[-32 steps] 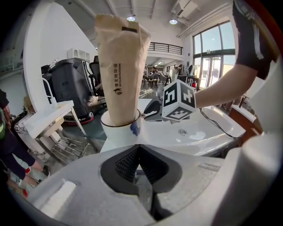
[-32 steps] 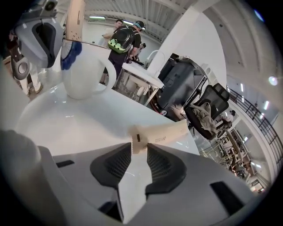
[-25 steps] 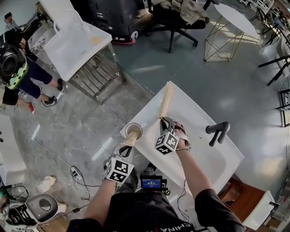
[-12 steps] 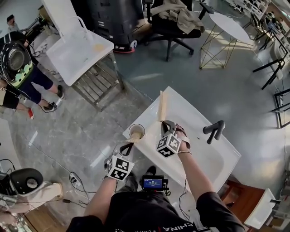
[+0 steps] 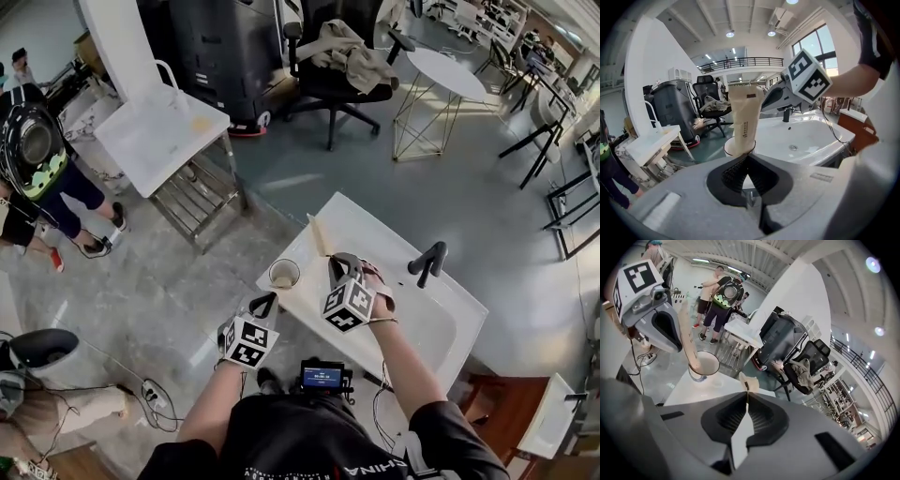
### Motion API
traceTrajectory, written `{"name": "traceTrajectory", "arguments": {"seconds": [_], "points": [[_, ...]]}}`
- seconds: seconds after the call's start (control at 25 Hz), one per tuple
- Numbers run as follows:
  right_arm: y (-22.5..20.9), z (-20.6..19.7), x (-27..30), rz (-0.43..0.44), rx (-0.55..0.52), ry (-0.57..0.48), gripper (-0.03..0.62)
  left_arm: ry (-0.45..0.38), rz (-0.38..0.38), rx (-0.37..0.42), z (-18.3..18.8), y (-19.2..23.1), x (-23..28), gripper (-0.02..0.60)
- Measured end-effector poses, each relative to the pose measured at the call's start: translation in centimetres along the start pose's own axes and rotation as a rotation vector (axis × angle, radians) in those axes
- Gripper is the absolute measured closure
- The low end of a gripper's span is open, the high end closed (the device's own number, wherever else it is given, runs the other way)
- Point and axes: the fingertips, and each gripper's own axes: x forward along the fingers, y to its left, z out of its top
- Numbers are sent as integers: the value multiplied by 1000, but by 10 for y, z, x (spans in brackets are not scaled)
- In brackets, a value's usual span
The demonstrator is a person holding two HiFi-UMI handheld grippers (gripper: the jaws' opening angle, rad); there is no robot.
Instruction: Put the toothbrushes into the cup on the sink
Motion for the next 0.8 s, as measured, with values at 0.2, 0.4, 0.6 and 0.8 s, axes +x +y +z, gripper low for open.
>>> {"name": "traceTrajectory", "arguments": {"seconds": [0.2, 0.4, 0.6, 0.8], "points": [[3, 17, -34, -17, -8, -8, 572, -35, -5, 36, 9, 5, -11, 577], [9, 23, -62, -23, -5, 1, 572, -72, -22, 66, 21, 3, -20, 577], [22, 21, -76, -12, -5, 14, 572, -83, -41, 79, 21, -1, -26, 577], [31, 27, -87, 10, -15, 17, 572, -88, -47, 86, 18, -1, -33, 577]]}}
